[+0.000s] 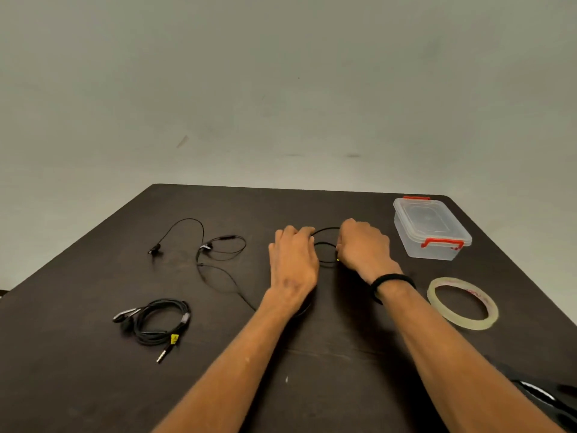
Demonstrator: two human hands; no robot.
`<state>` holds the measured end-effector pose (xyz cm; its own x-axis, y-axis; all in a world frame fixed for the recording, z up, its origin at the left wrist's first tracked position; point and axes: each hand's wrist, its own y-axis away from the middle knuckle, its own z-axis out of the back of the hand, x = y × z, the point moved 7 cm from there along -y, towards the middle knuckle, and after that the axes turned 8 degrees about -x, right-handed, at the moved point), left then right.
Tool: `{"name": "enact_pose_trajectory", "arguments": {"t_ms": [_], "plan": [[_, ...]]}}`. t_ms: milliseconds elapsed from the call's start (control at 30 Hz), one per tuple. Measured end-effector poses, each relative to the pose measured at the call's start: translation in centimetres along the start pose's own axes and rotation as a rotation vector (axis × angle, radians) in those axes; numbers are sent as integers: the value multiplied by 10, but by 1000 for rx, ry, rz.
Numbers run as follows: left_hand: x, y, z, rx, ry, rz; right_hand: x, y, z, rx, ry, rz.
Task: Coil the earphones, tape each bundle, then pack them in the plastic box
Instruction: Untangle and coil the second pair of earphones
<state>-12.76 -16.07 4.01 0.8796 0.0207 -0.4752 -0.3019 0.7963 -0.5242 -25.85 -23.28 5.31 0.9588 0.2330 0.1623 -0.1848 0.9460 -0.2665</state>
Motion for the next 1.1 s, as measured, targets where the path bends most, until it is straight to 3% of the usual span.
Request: {"name": "enact_pose_trajectory", "arguments": {"t_ms": [100, 333, 467, 567, 767, 967, 1033, 1100], "plan": [[10, 1, -6, -51, -18, 41, -6, -5, -3, 58, -14, -15], [6, -18, -4, -138, 75, -60, 32, -1, -9, 115, 296, 325], [4, -17, -3, -179, 179, -107, 30, -12, 20, -77, 193, 351], [7, -15, -12, -96, 133, -98, 22, -19, 37, -150, -32, 270], [15, -13, -22, -19, -17, -49, 4, -18, 9, 194, -50, 142], [11, -12, -23, -13, -15, -106, 20, -13, -3, 224, 104, 239], [7, -13, -15, -82, 35, -133, 28, -11, -1, 197, 62, 283], [3, -14, -1, -201, 162, -145, 36, -14, 16, 10, -33, 342]]}}
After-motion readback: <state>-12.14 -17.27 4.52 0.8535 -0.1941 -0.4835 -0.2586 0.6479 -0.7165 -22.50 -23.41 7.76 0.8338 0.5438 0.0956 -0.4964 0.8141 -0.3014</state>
